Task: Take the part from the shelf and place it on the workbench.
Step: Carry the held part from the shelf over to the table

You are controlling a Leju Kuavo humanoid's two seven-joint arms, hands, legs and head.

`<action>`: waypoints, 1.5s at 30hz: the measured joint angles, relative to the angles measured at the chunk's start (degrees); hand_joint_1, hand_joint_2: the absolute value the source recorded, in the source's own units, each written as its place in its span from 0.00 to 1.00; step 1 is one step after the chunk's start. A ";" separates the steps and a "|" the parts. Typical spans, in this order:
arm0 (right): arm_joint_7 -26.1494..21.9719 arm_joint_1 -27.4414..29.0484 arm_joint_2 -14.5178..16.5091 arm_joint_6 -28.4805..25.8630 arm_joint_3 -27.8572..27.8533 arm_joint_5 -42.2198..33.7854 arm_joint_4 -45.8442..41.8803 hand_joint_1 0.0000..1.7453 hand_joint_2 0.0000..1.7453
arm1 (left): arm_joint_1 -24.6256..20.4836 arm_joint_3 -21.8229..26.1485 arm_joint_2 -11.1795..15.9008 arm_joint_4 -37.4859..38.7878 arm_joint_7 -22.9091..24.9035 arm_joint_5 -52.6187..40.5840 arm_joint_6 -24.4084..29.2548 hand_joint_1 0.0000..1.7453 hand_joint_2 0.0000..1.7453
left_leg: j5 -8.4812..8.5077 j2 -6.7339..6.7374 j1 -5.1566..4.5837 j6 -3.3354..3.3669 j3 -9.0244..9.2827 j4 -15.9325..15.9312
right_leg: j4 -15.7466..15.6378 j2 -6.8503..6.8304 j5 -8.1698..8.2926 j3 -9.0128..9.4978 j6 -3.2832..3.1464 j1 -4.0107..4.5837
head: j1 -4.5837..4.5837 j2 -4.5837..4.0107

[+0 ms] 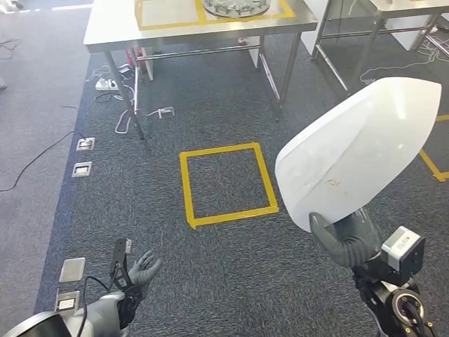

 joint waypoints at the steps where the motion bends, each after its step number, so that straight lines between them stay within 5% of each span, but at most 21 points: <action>1: 0.02 0.05 0.00 -0.03 0.05 0.00 0.12 1.00 1.00 | 0.02 0.00 -0.04 0.00 0.00 -0.01 0.00 0.00 1.00 | -0.01 -0.74 -0.04 0.04 0.01 0.03 | 1.28 0.12 0.27 -0.79 -0.05 0.01 | 0.02 0.00; 2: 0.04 0.06 0.00 -0.06 0.10 0.00 0.24 1.00 1.00 | 0.03 0.00 -0.09 0.00 0.00 -0.03 0.00 0.00 1.00 | -0.01 -1.52 -0.07 0.05 0.04 0.08 | 0.19 0.24 1.68 -0.53 -0.19 0.03 | 0.05 0.00; 5: 0.25 -0.05 0.00 -0.23 0.14 0.00 0.42 1.00 1.00 | -0.03 -0.01 -0.31 0.00 0.02 -0.10 -0.03 0.00 1.00 | -0.06 -3.71 -0.12 -0.11 0.05 0.31 | -10.92 2.68 8.01 3.93 -1.12 0.03 | 0.20 0.00; 7: 0.42 -0.09 0.00 -0.33 0.15 0.00 0.43 1.00 1.00 | -0.13 -0.02 -0.41 0.01 0.07 -0.14 -0.06 0.00 1.00 | 0.06 -4.83 -0.12 -0.56 -0.38 0.52 | -15.47 4.13 8.93 6.03 -1.52 0.02 | 0.23 0.00; 9: 0.52 -0.10 0.01 -0.37 0.18 0.00 0.42 1.00 1.00 | -0.09 -0.02 -0.24 0.02 0.18 -0.16 -0.07 0.00 1.00 | 0.37 -5.90 -0.04 -1.28 -0.83 0.51 | -16.53 3.31 8.60 6.79 -1.73 -0.03 | 0.17 0.00; 12: 0.68 -0.23 0.02 -0.44 0.18 -0.01 0.41 1.00 1.00 | -0.03 -0.02 -0.09 0.04 0.37 -0.28 -0.05 0.00 1.00 | -1.72 -2.94 -0.21 -2.18 -2.66 4.06 | -17.43 1.44 9.15 7.46 -2.50 -0.30 | -0.30 0.00; 14: 0.83 -0.24 0.01 -0.44 0.18 -0.02 0.42 1.00 1.00 | -0.24 -0.02 -0.09 0.04 0.45 -0.33 -0.03 0.00 1.00 | -5.29 -0.11 -0.03 -2.60 -6.43 11.58 | -17.53 0.14 9.15 7.56 -2.78 -0.11 | -0.69 0.00; 16: 0.98 -0.15 0.00 -0.40 0.22 -0.02 0.43 1.00 1.00 | -0.22 -0.02 -0.15 0.04 0.56 -0.33 -0.02 0.00 1.00 | -6.94 0.76 0.28 -2.91 -9.47 17.24 | -17.51 -1.24 9.02 7.55 -2.83 -0.02 | -0.83 0.00; 18: 1.03 -0.11 0.00 -0.35 0.26 -0.02 0.43 1.00 1.00 | -0.10 -0.02 -0.15 0.04 0.66 -0.33 -0.02 0.00 1.00 | -4.50 1.42 0.56 -3.06 -7.93 14.08 | -17.47 -2.55 8.77 7.69 -2.64 -0.03 | -1.01 0.00; 21: 1.04 -0.19 0.01 -0.34 0.22 -0.02 0.42 1.00 1.00 | -0.30 -0.02 -0.09 0.04 0.66 -0.33 -0.02 0.00 1.00 | -0.21 3.89 0.43 -2.70 -1.79 2.68 | -17.26 -4.16 8.06 8.08 -1.80 0.26 | -1.15 0.00; 24: 1.03 -0.36 0.01 -0.29 0.20 -0.02 0.40 1.00 1.00 | -0.31 -0.02 -0.12 0.04 0.69 -0.33 -0.02 0.00 1.00 | -0.28 3.15 0.05 -1.55 -0.85 0.83 | -17.22 -5.44 7.42 8.58 -0.89 0.42 | -0.70 0.00; 27: 1.07 -0.42 0.01 -0.35 0.18 -0.04 0.39 1.00 1.00 | -0.36 -0.02 -0.06 0.04 0.72 -0.33 -0.02 0.00 1.00 | -0.30 1.63 0.18 -0.61 -0.56 0.60 | -13.89 -2.95 4.82 7.32 -0.11 -0.02 | -0.43 0.00; 29: 1.11 -0.37 0.00 -0.47 0.15 -0.06 0.41 1.00 1.00 | -0.53 -0.02 -0.08 0.04 0.72 -0.32 -0.01 0.00 1.00 | -0.33 0.59 0.19 -0.20 -0.48 0.58 | -6.19 -0.58 1.11 3.65 -0.05 -0.02 | -0.15 0.00; 31: 1.23 -0.24 -0.01 -0.58 0.15 -0.10 0.42 1.00 1.00 | -0.56 -0.02 -0.16 0.05 0.72 -0.28 0.00 0.00 1.00 | -0.39 -0.53 0.06 -0.01 -0.45 0.61 | 0.49 0.03 -0.75 0.11 -0.13 0.08 | -0.05 0.00; 33: 1.61 -0.18 -0.02 -0.71 0.14 -0.42 0.43 1.00 1.00 | -0.49 -0.02 -0.27 0.07 0.72 -0.16 0.00 0.00 1.00 | -0.47 -1.60 -0.01 0.05 -0.26 0.65 | -0.99 0.17 1.85 0.10 -0.40 0.09 | 0.02 0.00; 36: 2.16 -0.31 -0.02 -1.12 0.11 -1.20 0.43 1.00 1.00 | -0.44 -0.02 -0.36 0.06 0.72 0.05 -0.01 0.00 1.00 | -0.72 -2.89 -0.17 -0.23 0.09 0.80 | -12.40 1.01 8.09 4.51 -1.07 0.16 | 0.17 0.00; 41: 2.18 -0.36 -0.02 -1.90 0.04 -1.69 0.43 1.00 1.00 | -0.01 -0.02 -0.27 0.08 0.72 0.33 -0.02 0.00 1.00 | -0.57 -2.93 -0.27 -1.38 -0.41 1.06 | -16.50 1.29 8.74 6.54 -1.76 0.21 | 0.06 0.00; 45: 1.83 -0.37 -0.02 -1.84 -0.01 -2.12 0.46 1.00 1.00 | -0.19 -0.02 -0.09 0.09 0.75 0.45 -0.03 0.00 1.00 | -0.59 -1.64 -0.27 -0.43 0.22 0.37 | -16.74 1.30 8.71 6.74 -1.88 0.71 | -0.48 0.00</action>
